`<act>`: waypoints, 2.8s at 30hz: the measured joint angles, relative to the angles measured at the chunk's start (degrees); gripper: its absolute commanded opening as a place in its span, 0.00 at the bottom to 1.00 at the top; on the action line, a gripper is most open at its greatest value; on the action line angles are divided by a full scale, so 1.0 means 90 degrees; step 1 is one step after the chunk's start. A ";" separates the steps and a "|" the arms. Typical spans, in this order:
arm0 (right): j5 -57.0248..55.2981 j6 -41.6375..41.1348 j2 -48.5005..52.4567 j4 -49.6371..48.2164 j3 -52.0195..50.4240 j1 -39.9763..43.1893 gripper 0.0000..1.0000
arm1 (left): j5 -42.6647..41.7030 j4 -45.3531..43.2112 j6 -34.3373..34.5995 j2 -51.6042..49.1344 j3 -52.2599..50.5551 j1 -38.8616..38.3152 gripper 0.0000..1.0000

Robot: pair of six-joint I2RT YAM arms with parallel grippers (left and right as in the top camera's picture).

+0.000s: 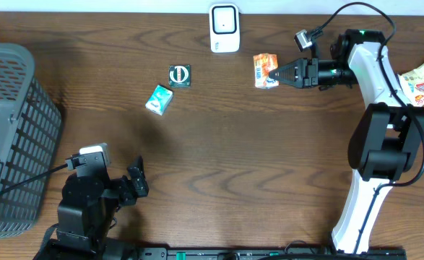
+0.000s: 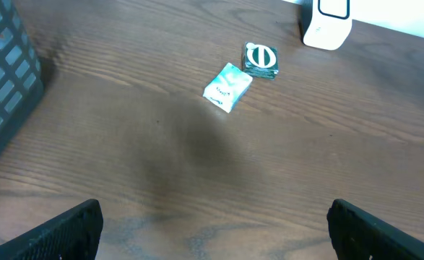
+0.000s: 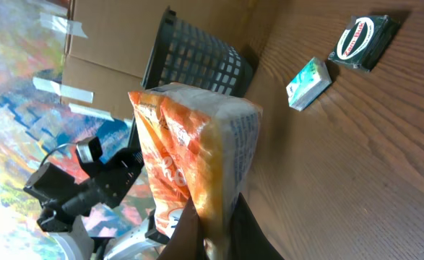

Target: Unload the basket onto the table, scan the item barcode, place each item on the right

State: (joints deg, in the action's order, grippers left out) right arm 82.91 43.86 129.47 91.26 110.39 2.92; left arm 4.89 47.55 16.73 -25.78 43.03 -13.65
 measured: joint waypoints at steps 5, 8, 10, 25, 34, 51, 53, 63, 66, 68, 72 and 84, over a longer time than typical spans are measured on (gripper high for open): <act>-0.0002 0.0032 0.0000 0.0000 0.0000 -0.0032 0.01 | 0.0000 0.0000 0.0000 0.0000 0.0000 0.0000 0.98; -0.0005 0.0070 0.0000 0.0000 0.0000 -0.0049 0.01 | 0.0000 0.0000 0.0000 0.0000 0.0000 0.0000 0.98; -0.0007 0.0100 0.0000 -0.0010 0.0000 -0.0061 0.01 | 0.0000 0.0000 0.0000 0.0000 0.0000 0.0000 0.98; -0.0369 0.1511 0.0000 -0.0044 0.0000 -0.0066 0.01 | 0.0000 0.0000 0.0000 0.0000 0.0000 0.0000 0.98; -0.0427 0.1724 0.0000 -0.0046 0.0000 -0.0066 0.01 | 0.0000 0.0000 0.0000 0.0000 0.0000 0.0000 0.98; -0.0442 0.1758 0.0000 -0.0049 0.0000 -0.0168 0.01 | 0.0000 0.0000 0.0000 0.0000 0.0000 0.0000 0.98; -0.0461 0.1758 0.0000 -0.0049 0.0000 -0.0185 0.01 | 0.0000 0.0000 0.0000 0.0000 0.0000 0.0000 0.98; -0.0682 0.1756 0.0000 -0.0087 0.0000 -0.0221 0.02 | 0.0000 0.0000 0.0000 0.0000 0.0000 0.0000 0.98; -0.0993 0.1596 0.0000 -0.0393 0.0000 -0.0253 0.02 | 0.0000 0.0000 0.0000 0.0002 0.0000 0.0000 0.98; -0.1399 0.1185 0.0000 -0.0770 0.0000 -0.0304 0.02 | 0.0000 0.0002 0.0000 0.0000 0.0000 0.0000 0.97; -0.2725 -0.0155 0.0000 -0.1596 -0.0002 -0.0580 0.02 | 0.0002 0.0000 0.0000 0.0000 0.0000 0.0000 0.98; -0.6992 -0.3541 0.0000 -0.2892 0.0002 -0.1945 0.01 | 0.0000 0.0000 0.0000 0.0000 0.0000 0.0000 0.98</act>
State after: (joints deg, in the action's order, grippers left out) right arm 19.99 11.99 129.47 65.23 110.41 -14.59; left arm 4.89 47.55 16.73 -25.78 43.03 -13.65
